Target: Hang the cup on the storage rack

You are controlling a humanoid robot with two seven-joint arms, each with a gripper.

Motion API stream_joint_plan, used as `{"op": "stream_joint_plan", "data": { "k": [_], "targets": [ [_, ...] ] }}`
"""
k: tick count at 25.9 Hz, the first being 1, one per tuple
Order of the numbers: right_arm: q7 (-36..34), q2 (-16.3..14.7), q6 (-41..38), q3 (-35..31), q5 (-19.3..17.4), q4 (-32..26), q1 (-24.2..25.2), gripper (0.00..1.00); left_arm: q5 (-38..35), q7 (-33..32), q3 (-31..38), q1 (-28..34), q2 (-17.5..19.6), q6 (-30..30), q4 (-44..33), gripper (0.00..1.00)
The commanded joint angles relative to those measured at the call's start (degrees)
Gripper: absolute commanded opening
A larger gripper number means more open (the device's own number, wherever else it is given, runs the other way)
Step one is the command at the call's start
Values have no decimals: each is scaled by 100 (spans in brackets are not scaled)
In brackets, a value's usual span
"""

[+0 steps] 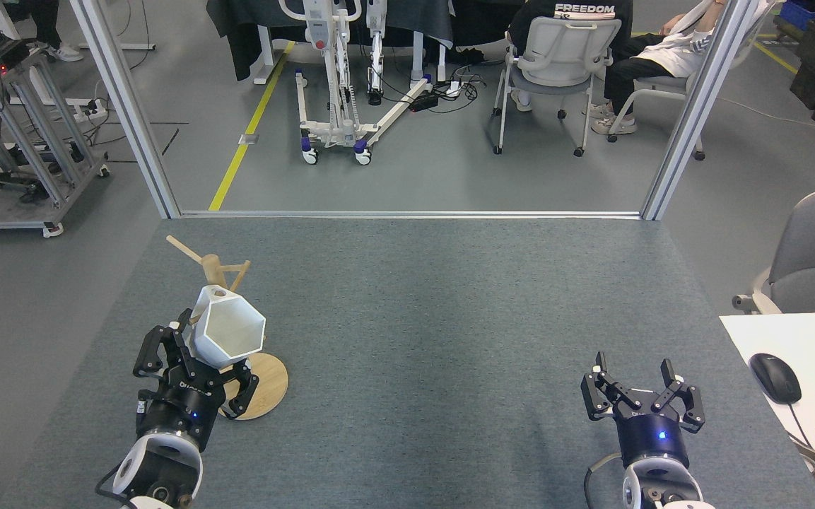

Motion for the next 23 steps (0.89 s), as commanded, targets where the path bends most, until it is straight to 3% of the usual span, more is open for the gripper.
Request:
{"op": "stream_joint_plan", "data": {
  "k": [1, 23],
  "targets": [
    [24, -6, 3, 0, 0, 0, 1, 99, 9, 35, -1, 9, 4, -17, 9, 99],
    [24, 12, 3, 0, 0, 9, -8, 99, 71, 70, 8, 141, -110, 36, 799, 99]
  ]
}}
